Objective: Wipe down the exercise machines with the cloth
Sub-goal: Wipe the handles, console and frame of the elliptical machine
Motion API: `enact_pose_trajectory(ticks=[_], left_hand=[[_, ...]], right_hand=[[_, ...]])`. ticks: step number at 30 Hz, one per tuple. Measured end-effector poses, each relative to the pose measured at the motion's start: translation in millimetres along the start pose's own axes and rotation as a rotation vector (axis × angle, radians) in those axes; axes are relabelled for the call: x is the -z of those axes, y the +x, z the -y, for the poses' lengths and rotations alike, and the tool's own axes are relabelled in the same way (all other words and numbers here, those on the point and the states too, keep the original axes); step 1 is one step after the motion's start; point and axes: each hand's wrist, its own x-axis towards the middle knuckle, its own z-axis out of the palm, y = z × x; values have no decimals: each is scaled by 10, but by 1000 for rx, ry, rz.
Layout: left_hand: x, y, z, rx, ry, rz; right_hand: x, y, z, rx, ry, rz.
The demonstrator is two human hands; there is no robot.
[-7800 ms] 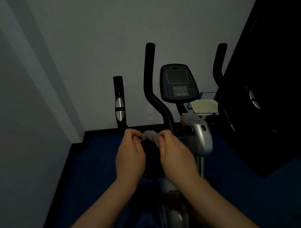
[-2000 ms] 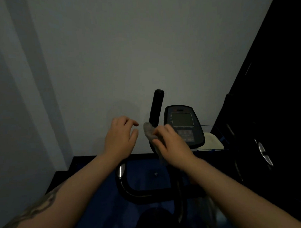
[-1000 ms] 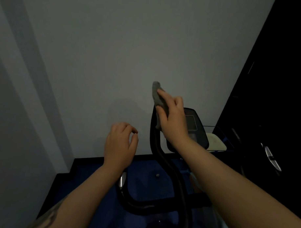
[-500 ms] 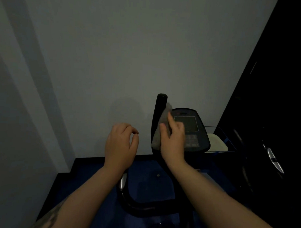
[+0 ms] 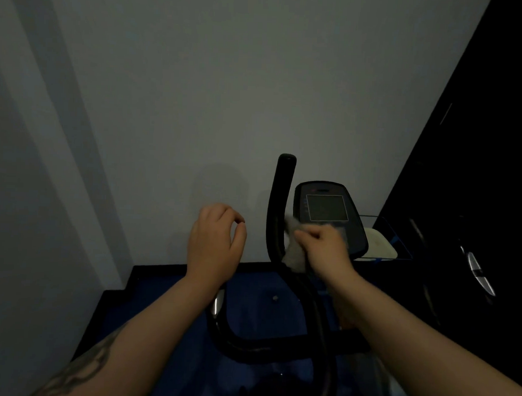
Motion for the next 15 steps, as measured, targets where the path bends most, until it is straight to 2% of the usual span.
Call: enact_pose_trajectory(ticks=[2, 4, 7, 10, 11, 15], left_hand=[[4, -1, -2, 1, -1, 0], [10, 2, -1, -5, 4, 2], [18, -1, 10, -15, 9, 7], [16, 3, 3, -9, -4, 7], [17, 5, 3, -9, -3, 7], [23, 15, -9, -21, 11, -3]], right_hand=[[19, 115, 185, 110, 9, -170], [-103, 146, 390, 219, 47, -235], [-231, 26, 321, 308, -93, -154], [-13, -68, 197, 381, -266, 80], [62, -43, 226, 393, -288, 112], [67, 101, 376, 471, -294, -13]])
